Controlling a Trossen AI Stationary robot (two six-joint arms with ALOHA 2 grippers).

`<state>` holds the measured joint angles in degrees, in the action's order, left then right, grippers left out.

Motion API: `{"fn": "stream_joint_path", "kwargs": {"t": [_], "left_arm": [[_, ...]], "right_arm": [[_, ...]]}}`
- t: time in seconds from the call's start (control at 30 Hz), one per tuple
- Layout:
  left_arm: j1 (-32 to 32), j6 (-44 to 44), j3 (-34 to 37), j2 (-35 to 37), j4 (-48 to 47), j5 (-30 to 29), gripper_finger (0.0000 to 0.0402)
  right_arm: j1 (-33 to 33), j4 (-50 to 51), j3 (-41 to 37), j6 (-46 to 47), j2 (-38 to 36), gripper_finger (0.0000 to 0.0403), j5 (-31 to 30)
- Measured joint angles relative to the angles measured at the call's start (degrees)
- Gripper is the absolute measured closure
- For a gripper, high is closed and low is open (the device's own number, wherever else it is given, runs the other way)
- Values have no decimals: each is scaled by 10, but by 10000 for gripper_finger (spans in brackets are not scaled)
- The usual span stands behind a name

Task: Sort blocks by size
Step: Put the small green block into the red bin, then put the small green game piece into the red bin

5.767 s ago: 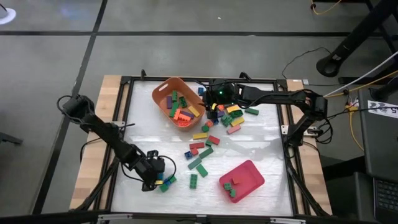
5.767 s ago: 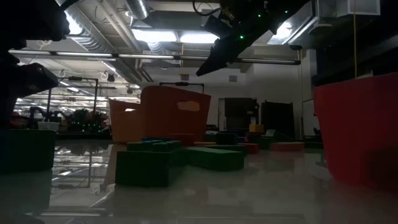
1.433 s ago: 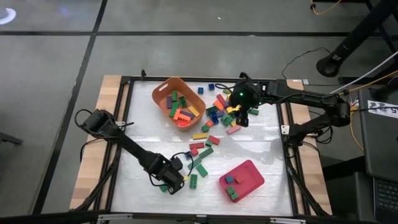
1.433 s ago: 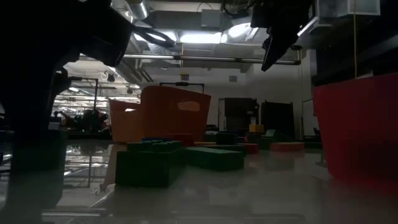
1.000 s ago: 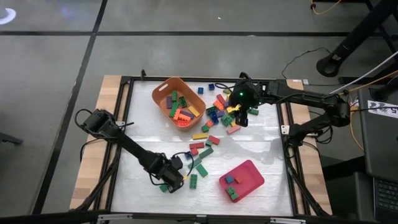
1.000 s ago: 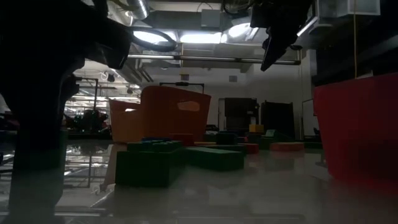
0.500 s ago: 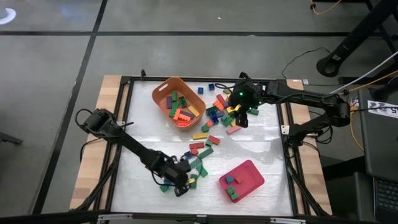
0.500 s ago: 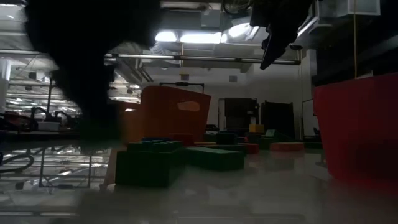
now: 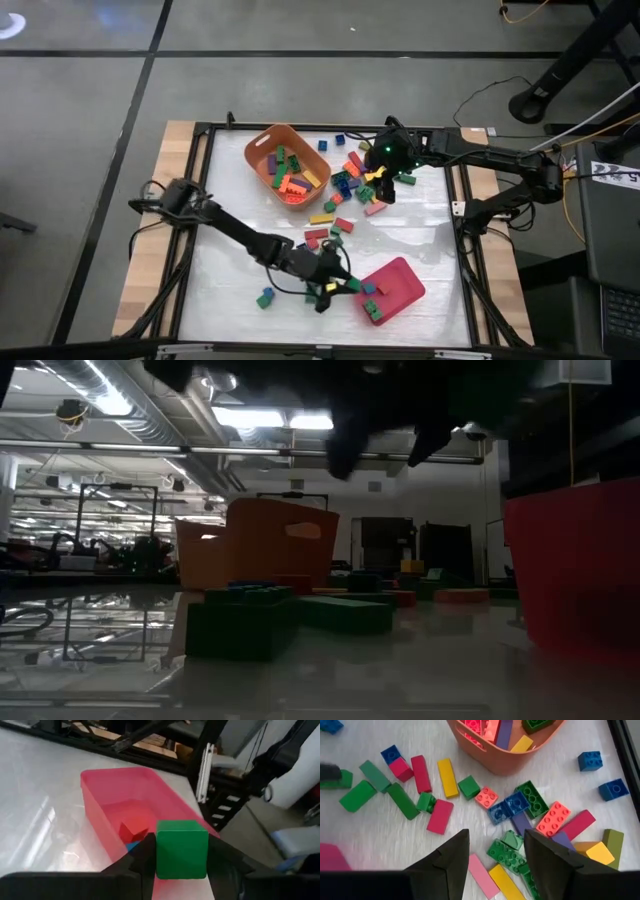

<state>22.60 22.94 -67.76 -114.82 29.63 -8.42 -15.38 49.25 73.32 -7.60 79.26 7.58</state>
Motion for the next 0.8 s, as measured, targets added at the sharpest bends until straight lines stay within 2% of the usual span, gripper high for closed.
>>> {"fn": "stream_joint_path", "kwargs": {"t": [0.27, 0.5, 0.6, 0.8], "left_arm": [[-13, -76, -69, -75, 15, 3, 235], [-16, -103, -79, -84, 11, 4, 217], [-20, -103, -79, -64, -27, 4, 215], [-35, -94, -79, 20, -211, 3, 214]], "right_arm": [[0, 1, 0, -1, 0, 214, 6], [0, 1, 0, -2, 0, 214, 43], [6, 1, 0, 7, 2, 214, 63], [52, -23, 0, 34, 21, 214, 53]]}}
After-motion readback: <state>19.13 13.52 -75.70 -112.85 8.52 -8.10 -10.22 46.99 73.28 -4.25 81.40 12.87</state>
